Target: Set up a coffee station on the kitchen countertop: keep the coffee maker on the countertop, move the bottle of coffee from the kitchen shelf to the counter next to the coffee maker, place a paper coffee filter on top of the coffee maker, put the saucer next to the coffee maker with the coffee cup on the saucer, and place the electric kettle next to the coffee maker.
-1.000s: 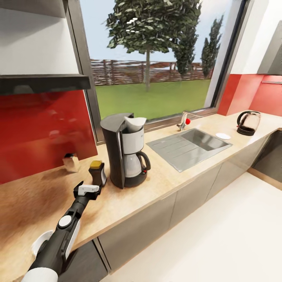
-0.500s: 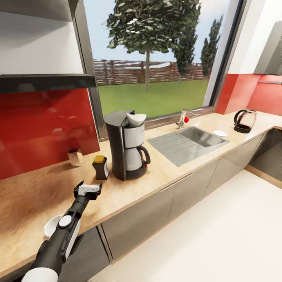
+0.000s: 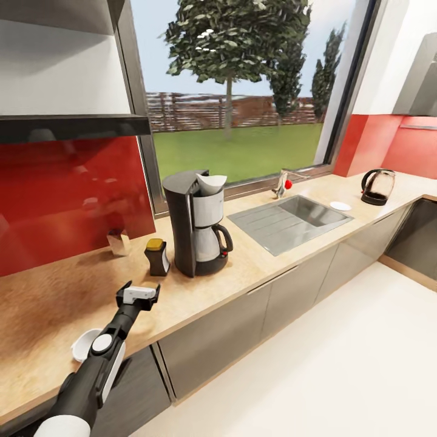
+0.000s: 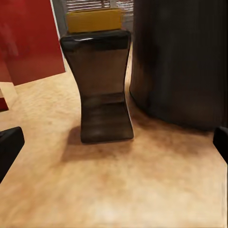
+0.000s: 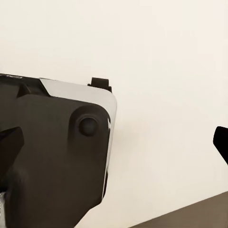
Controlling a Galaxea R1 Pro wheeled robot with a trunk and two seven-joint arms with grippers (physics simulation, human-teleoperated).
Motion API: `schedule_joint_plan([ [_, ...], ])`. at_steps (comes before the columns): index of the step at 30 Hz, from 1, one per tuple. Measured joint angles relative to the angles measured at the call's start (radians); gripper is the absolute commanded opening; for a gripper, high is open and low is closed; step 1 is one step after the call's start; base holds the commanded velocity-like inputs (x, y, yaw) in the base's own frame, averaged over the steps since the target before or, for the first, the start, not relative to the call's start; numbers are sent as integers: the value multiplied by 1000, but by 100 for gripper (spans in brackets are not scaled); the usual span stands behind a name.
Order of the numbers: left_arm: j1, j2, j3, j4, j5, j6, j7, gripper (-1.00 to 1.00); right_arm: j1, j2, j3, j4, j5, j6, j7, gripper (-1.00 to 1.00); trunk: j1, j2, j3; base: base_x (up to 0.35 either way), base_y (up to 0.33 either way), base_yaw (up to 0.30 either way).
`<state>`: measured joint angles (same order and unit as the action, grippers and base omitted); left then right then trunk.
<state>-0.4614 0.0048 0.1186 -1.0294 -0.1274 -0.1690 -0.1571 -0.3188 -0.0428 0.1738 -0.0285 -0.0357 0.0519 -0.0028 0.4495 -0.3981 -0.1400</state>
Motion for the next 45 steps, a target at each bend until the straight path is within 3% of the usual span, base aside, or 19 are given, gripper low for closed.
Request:
schedule_joint_plan([
  [2, 5, 0, -18, 0, 0, 0, -4, 100, 0, 0, -2, -1, -1, -1, 0, 100, 0, 0, 0, 0, 0, 0],
  [6, 38, 0, -87, -7, 1, 0, -7, 100, 0, 1, -7, -3, -5, -2, 1, 100, 0, 0, 0, 0, 0, -62],
  [12, 122, -8, -271, -18, 3, -2, -9, 100, 0, 2, -55, -24, -46, -3, 4, 100, 0, 0, 0, 0, 0, -264],
  [22, 142, -58, -306, -23, 4, -2, -10, 100, 0, 2, -59, -25, -49, -3, 4, 100, 0, 0, 0, 0, 0, -299],
  [37, 148, -96, -376, 8, 4, 1, -8, 100, 0, -1, -59, -25, -48, -3, 4, 100, 0, 0, 0, 0, 0, -300],
  [39, 178, -96, -388, 49, 2, 1, -8, 100, 0, -6, -60, -25, -48, -3, 4, 100, 0, 0, 0, 0, 0, -300],
  [41, 224, -94, -393, 173, -2, 1, -7, 100, 0, -12, -60, -25, -47, -2, 2, 100, 0, 0, 0, 0, 0, -300],
  [45, 239, -89, -394, 402, -9, 2, 3, 100, 0, -15, -61, -37, -46, -2, -1, 100, 0, 0, 0, 0, 0, -300],
])
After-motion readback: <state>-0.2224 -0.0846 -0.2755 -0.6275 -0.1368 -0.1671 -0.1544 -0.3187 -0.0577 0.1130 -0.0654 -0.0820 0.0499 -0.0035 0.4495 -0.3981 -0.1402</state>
